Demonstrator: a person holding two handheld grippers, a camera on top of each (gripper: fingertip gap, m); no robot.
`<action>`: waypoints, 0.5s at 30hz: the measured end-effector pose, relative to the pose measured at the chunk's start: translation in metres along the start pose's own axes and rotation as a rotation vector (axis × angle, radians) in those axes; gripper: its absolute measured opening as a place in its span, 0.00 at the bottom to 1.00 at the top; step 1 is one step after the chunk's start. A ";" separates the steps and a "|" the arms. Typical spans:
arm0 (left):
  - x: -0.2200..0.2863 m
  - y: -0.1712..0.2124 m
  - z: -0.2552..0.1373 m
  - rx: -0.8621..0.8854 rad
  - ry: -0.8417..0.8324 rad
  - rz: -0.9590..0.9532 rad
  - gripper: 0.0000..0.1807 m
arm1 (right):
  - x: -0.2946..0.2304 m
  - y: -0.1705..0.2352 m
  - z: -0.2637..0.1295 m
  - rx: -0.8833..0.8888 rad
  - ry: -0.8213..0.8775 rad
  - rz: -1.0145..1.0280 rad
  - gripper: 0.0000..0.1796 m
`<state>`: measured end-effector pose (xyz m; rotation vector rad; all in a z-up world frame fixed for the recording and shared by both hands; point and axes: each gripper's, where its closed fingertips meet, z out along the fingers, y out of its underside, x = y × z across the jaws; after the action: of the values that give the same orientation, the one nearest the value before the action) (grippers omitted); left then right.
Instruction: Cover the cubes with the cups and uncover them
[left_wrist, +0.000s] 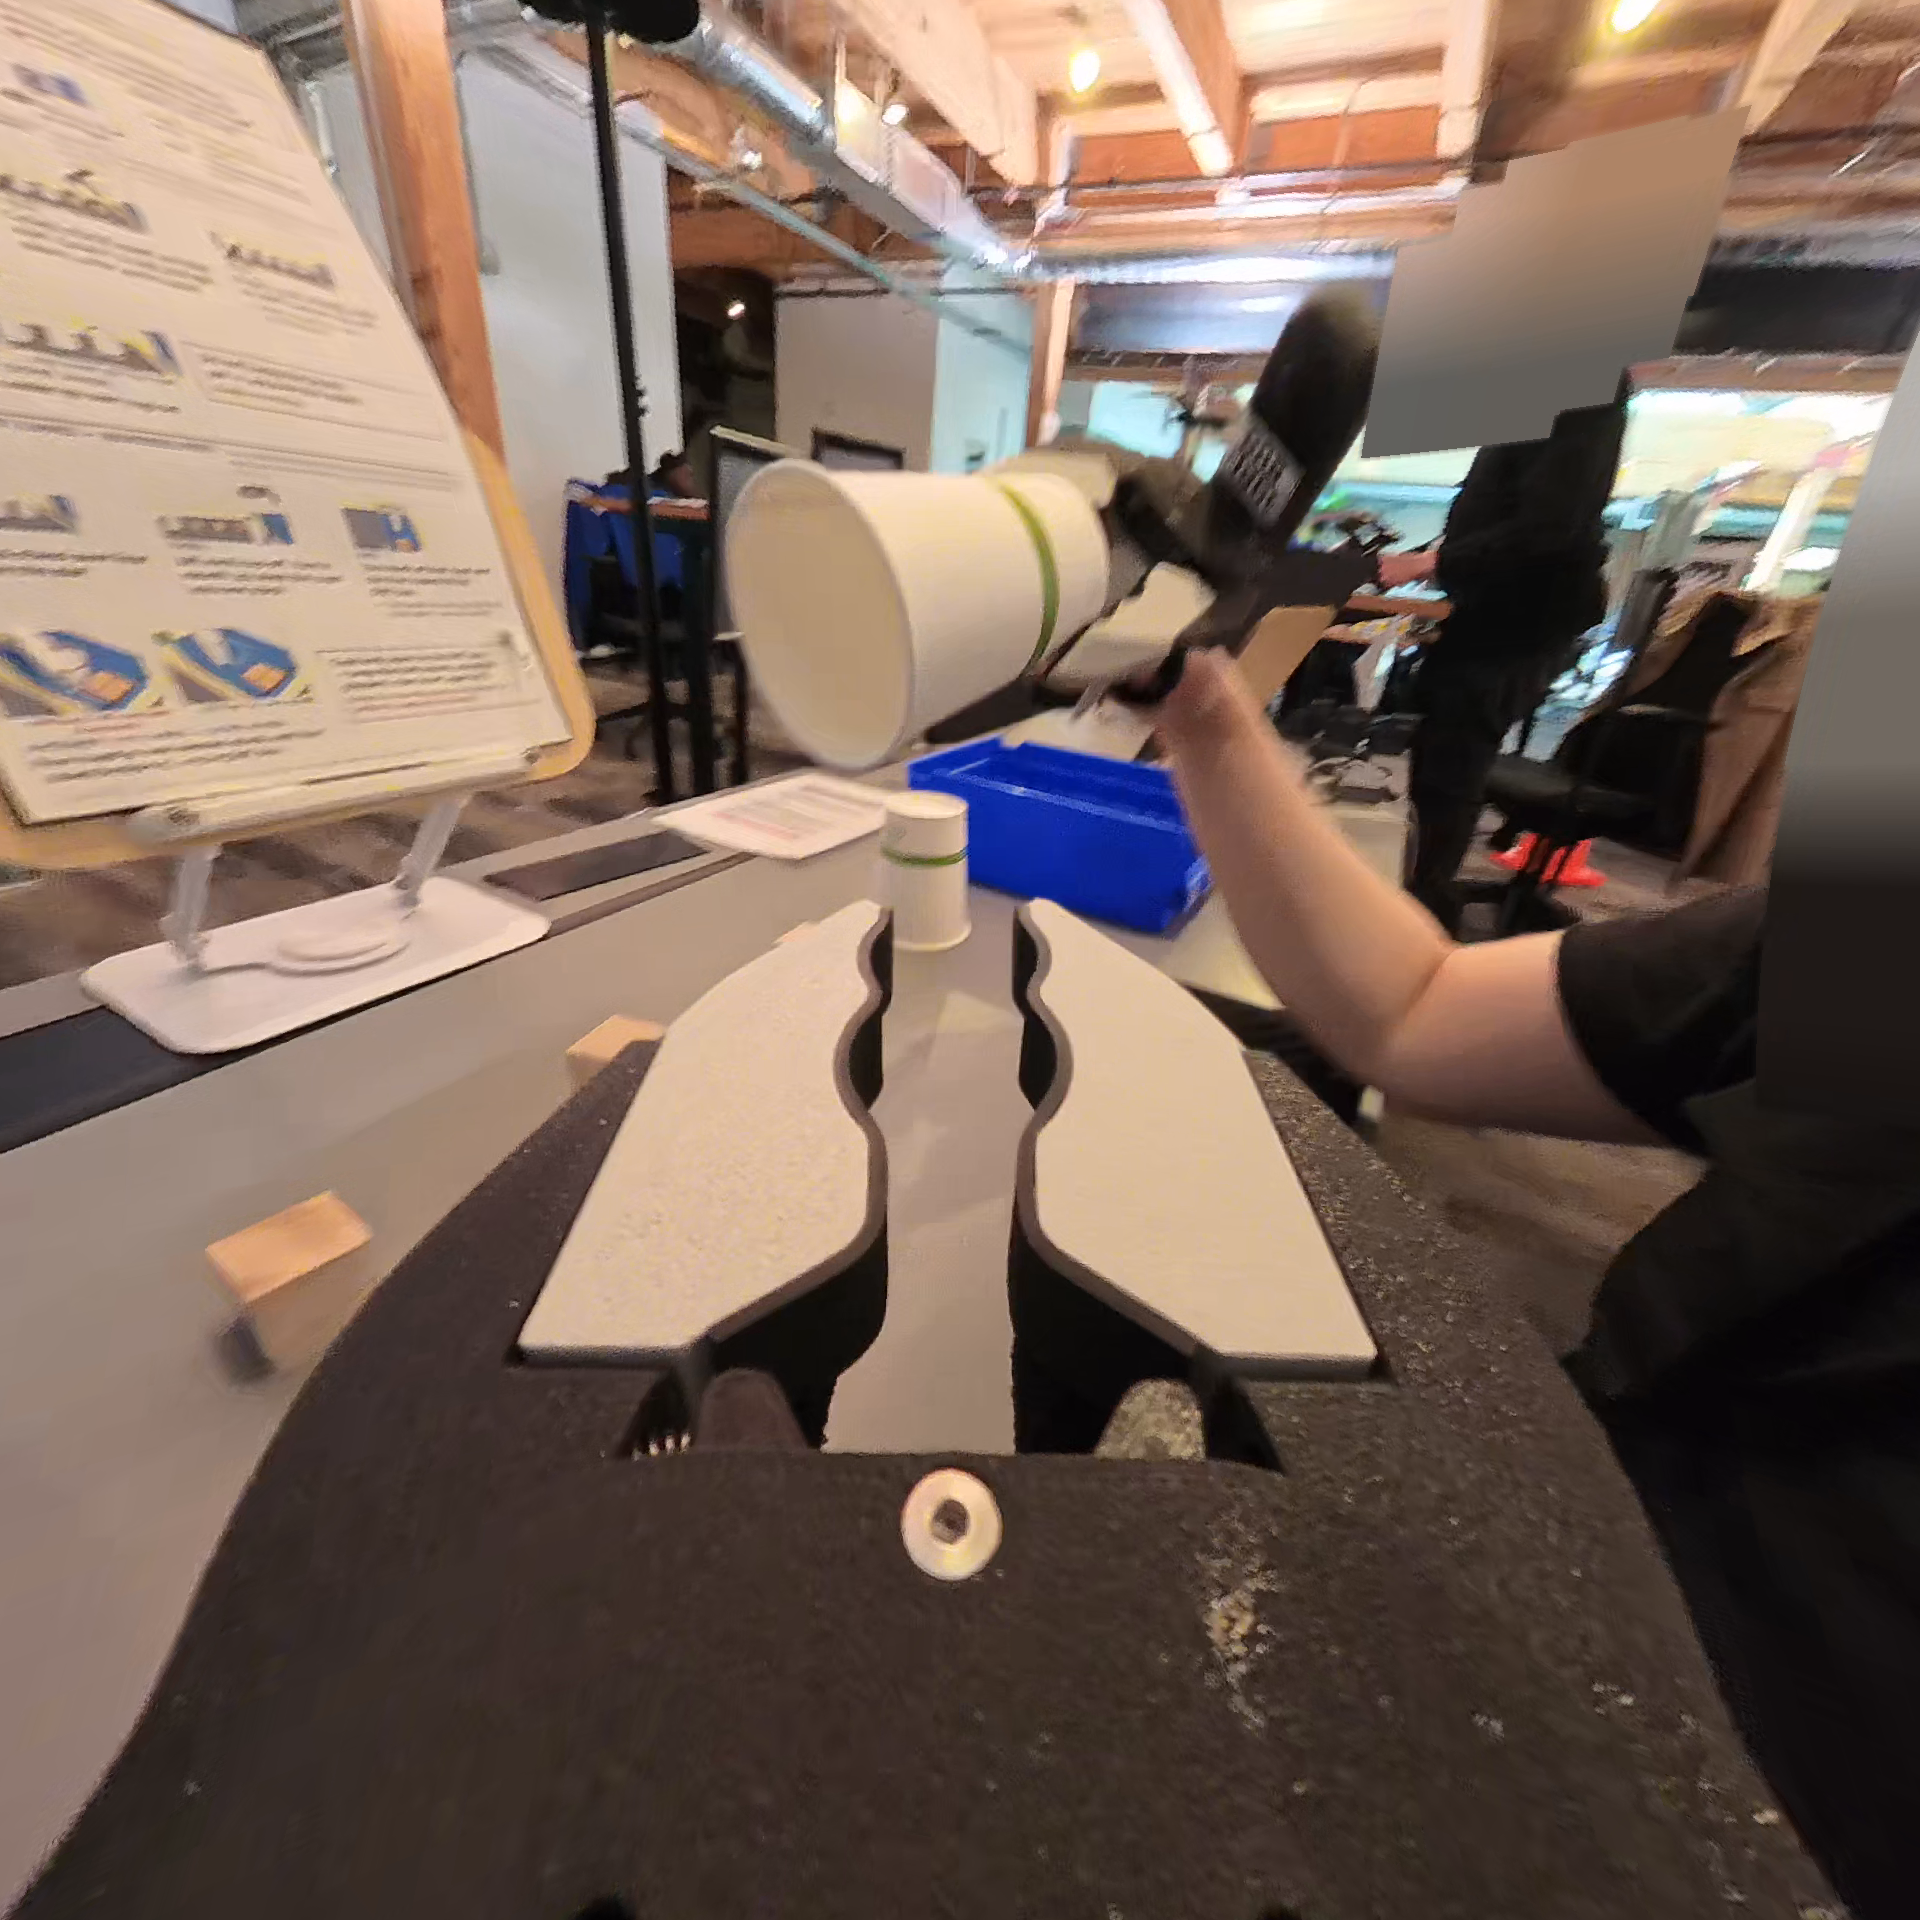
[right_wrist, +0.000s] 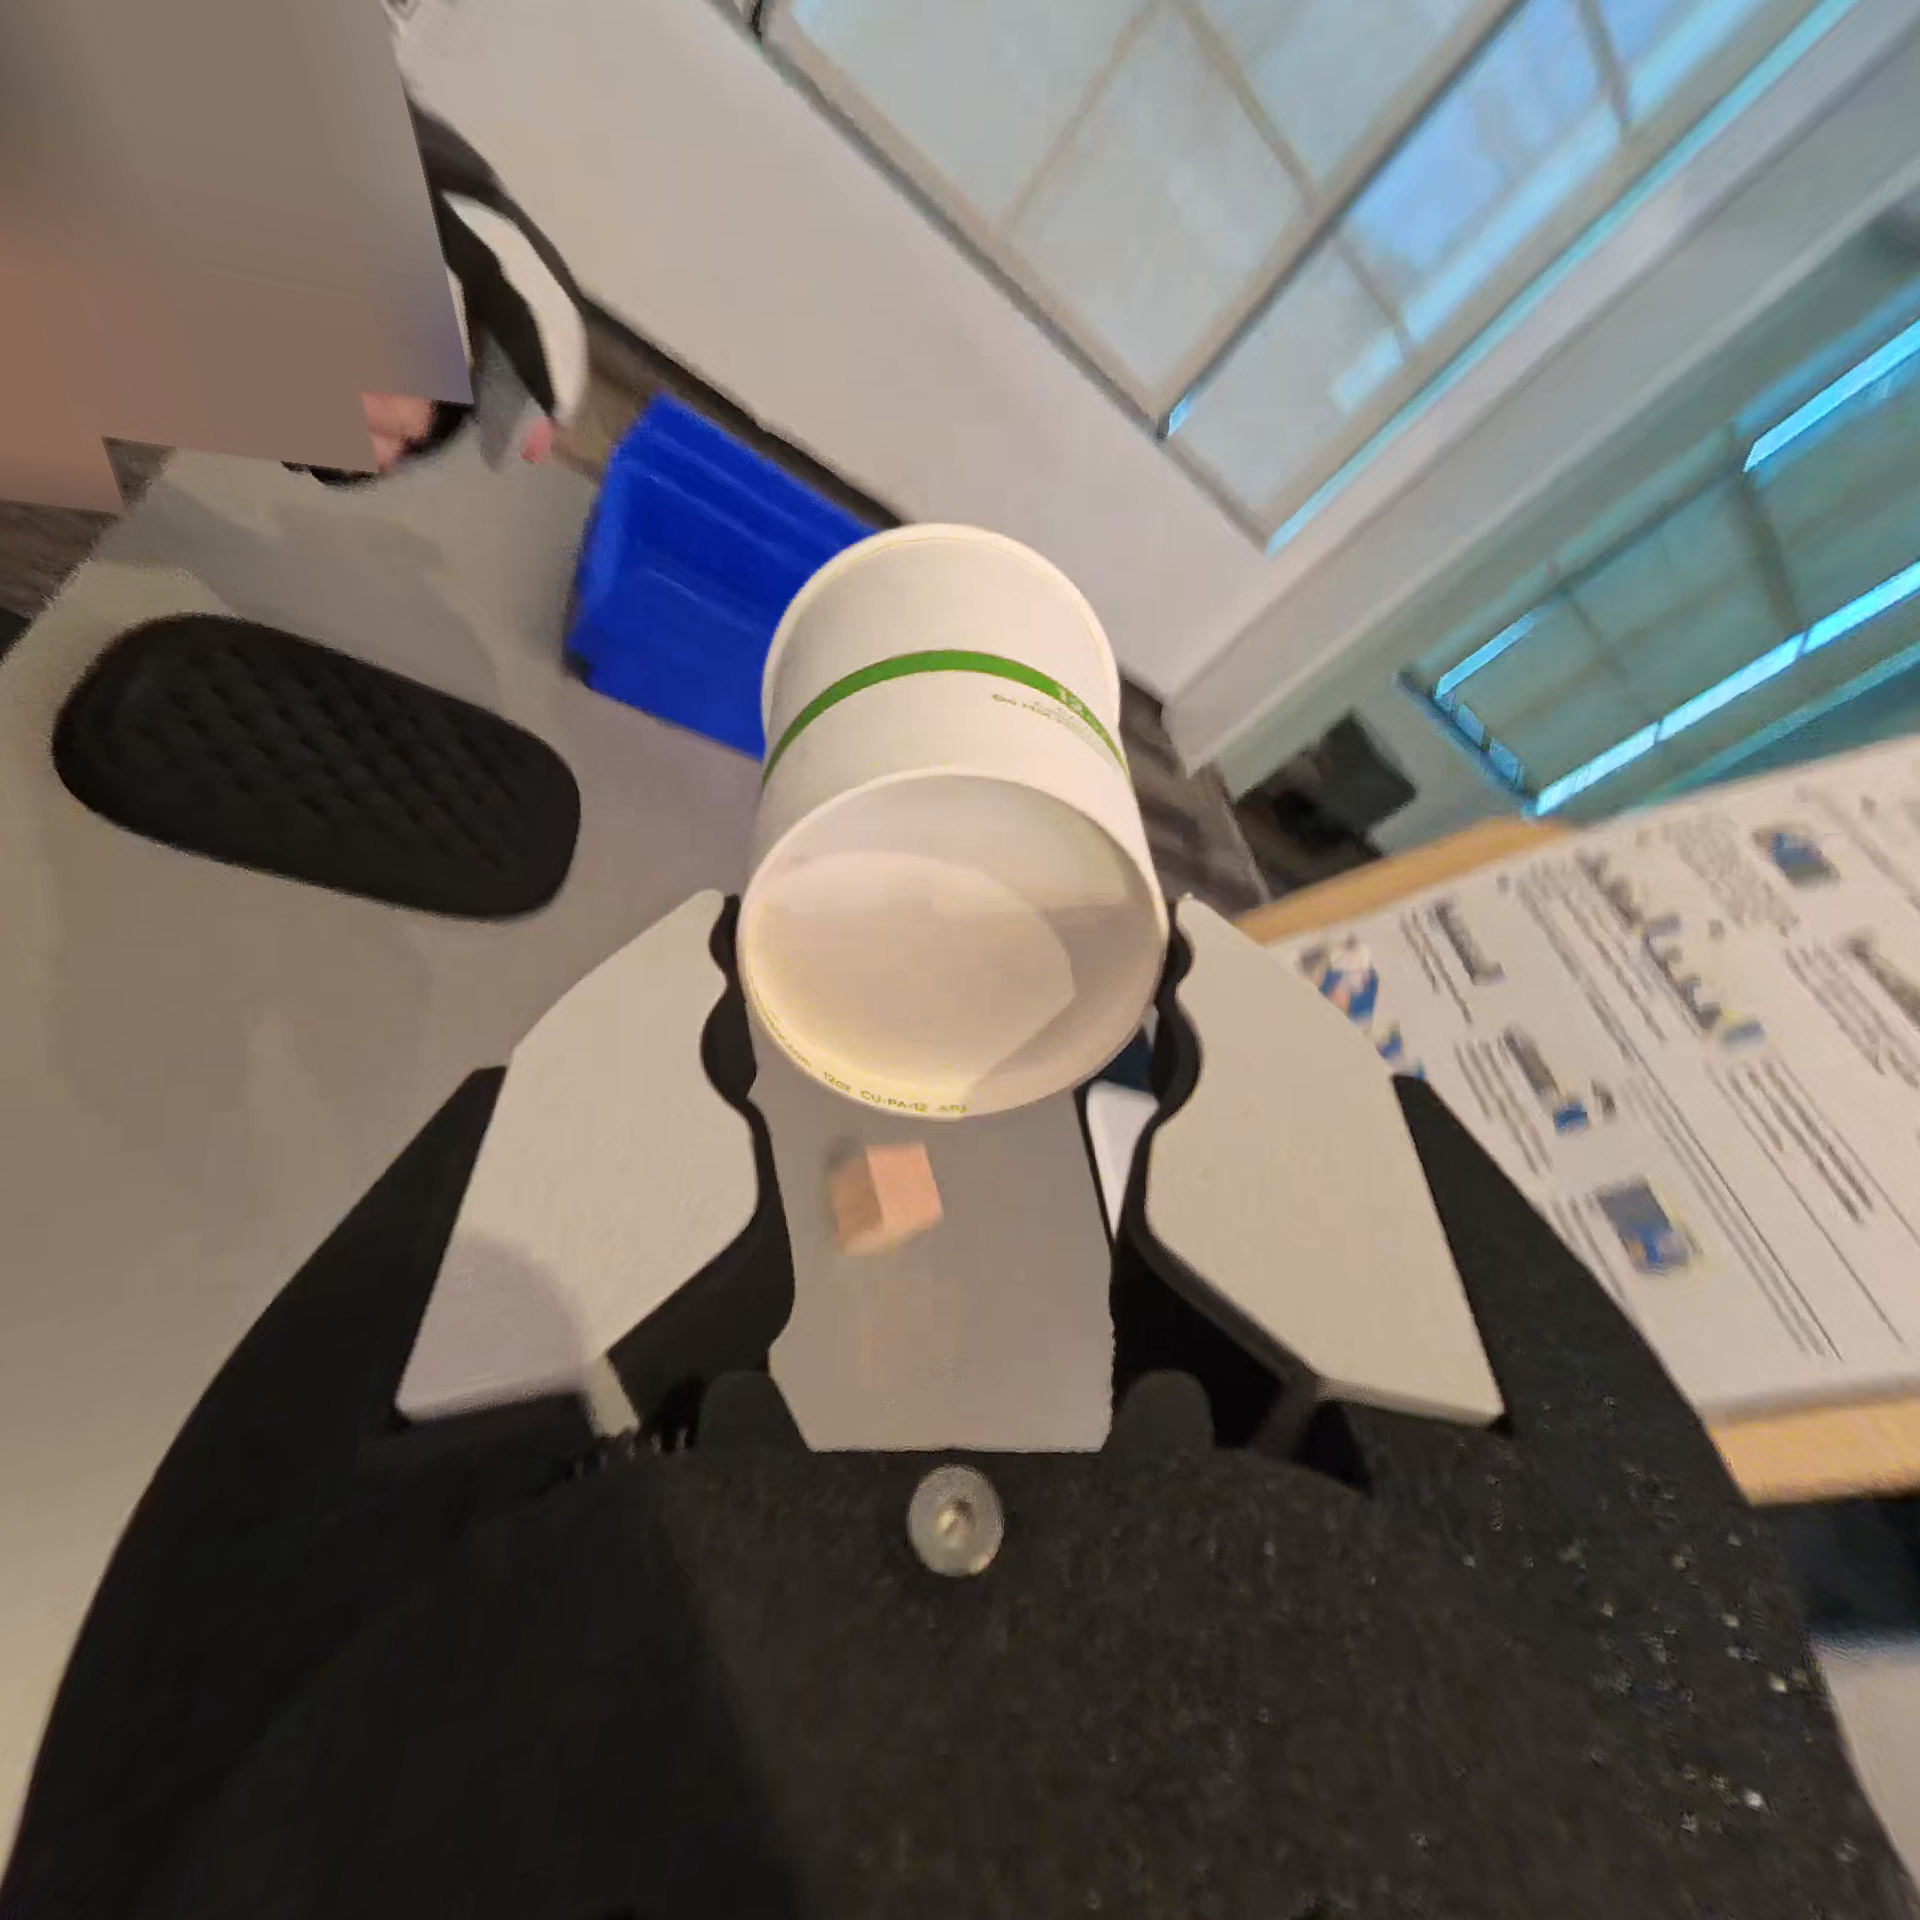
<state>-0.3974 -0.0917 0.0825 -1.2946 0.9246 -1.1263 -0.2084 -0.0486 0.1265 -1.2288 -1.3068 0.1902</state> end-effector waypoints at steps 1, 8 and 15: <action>-0.003 0.006 -0.003 -0.024 -0.026 0.012 0.11 | 0.010 0.010 -0.009 -0.078 -0.003 0.023 0.41; -0.009 0.043 0.000 -0.103 -0.059 0.023 0.10 | 0.055 0.104 -0.052 -0.795 -0.240 0.210 0.42; 0.005 0.043 0.011 -0.061 0.031 -0.047 0.09 | 0.045 0.192 -0.040 -1.157 -0.420 0.370 0.41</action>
<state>-0.3815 -0.0968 0.0413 -1.3579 0.9617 -1.1653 -0.0644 0.0400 0.0173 -2.5211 -1.5799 -0.0853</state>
